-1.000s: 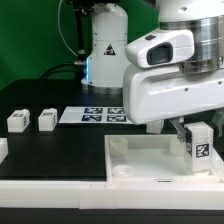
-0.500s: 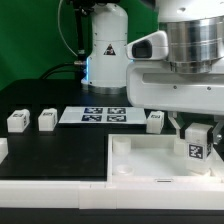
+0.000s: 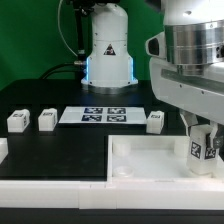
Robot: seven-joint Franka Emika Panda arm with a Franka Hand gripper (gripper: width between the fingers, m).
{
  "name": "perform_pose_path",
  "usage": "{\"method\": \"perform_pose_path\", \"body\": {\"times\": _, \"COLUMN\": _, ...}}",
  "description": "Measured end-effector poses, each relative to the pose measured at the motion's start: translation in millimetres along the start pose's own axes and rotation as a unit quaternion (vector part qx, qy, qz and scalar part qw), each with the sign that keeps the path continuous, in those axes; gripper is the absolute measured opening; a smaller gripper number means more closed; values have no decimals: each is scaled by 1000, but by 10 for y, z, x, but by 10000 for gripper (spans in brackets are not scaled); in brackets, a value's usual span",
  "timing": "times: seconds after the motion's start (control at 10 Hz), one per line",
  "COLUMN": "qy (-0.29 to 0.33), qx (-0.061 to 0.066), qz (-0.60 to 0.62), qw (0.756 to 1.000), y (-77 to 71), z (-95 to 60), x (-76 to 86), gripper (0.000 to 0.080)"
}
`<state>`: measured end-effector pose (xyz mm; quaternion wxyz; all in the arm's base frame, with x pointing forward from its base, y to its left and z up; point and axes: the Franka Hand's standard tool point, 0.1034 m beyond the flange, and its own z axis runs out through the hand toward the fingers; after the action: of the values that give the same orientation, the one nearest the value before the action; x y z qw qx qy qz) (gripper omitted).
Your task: Assemble one leg
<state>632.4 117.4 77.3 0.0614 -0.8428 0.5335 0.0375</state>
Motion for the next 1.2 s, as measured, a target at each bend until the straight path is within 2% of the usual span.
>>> {"method": "perform_pose_path", "body": {"times": 0.1, "qy": 0, "qx": 0, "qz": -12, "qw": 1000, "y": 0, "z": 1, "x": -2, "gripper": 296}}
{"method": "perform_pose_path", "body": {"times": 0.3, "qy": -1, "qx": -2, "qz": -60, "qw": 998, "y": -2, "z": 8, "x": -37, "gripper": 606}}
{"method": "perform_pose_path", "body": {"times": 0.4, "qy": -2, "qx": -6, "qz": -134, "qw": 991, "y": 3, "z": 6, "x": -40, "gripper": 636}}
{"method": "perform_pose_path", "body": {"times": 0.6, "qy": -7, "qx": -13, "qz": -270, "qw": 963, "y": -5, "z": -21, "x": -49, "gripper": 647}}
{"method": "perform_pose_path", "body": {"times": 0.9, "qy": -17, "qx": -21, "qz": -454, "qw": 890, "y": -13, "z": -38, "x": -33, "gripper": 649}}
{"method": "perform_pose_path", "body": {"times": 1.0, "qy": -18, "qx": -21, "qz": -482, "qw": 876, "y": -17, "z": -36, "x": -46, "gripper": 649}}
{"method": "perform_pose_path", "body": {"times": 1.2, "qy": -20, "qx": -20, "qz": -574, "qw": 819, "y": -10, "z": -22, "x": -51, "gripper": 649}}
